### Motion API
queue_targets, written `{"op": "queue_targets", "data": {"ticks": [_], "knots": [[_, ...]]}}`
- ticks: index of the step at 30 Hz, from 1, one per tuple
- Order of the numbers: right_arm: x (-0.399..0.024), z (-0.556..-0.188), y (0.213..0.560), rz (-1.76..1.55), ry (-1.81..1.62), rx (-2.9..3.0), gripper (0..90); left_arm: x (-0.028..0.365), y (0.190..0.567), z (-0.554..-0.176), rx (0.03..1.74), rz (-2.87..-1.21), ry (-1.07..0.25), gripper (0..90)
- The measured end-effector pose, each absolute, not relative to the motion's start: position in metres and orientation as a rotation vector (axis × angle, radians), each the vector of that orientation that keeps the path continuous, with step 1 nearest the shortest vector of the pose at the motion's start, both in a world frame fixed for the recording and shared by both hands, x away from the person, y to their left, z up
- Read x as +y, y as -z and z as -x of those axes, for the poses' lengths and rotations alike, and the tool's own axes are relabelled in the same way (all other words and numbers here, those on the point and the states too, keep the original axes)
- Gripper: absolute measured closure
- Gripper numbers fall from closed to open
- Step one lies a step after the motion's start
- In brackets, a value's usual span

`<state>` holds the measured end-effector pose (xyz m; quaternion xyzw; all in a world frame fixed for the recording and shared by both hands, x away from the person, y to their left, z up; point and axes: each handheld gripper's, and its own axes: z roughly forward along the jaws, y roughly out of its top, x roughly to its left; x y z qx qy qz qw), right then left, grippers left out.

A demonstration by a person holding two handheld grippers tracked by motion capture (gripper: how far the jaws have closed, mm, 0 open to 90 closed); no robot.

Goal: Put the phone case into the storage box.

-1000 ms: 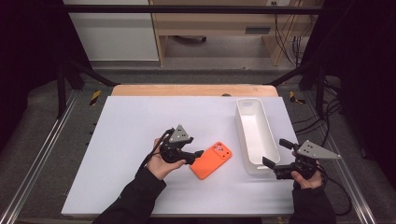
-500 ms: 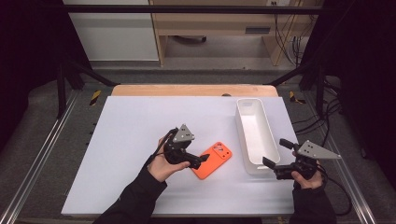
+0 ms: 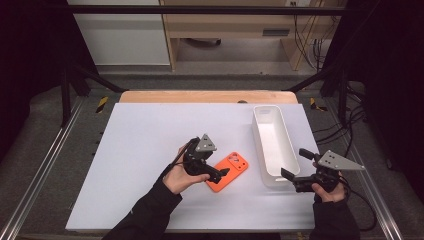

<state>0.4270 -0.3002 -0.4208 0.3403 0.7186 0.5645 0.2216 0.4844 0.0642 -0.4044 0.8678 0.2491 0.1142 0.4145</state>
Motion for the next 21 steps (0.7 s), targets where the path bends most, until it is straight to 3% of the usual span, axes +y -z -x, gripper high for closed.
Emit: {"op": "queue_targets", "data": {"ticks": [21], "knots": [[-0.3, -0.427, 0.42, -0.933, -1.558, 1.985, 0.3, 0.031, 0.418, -0.511, 0.671, -2.261, -0.276, 1.3]]}}
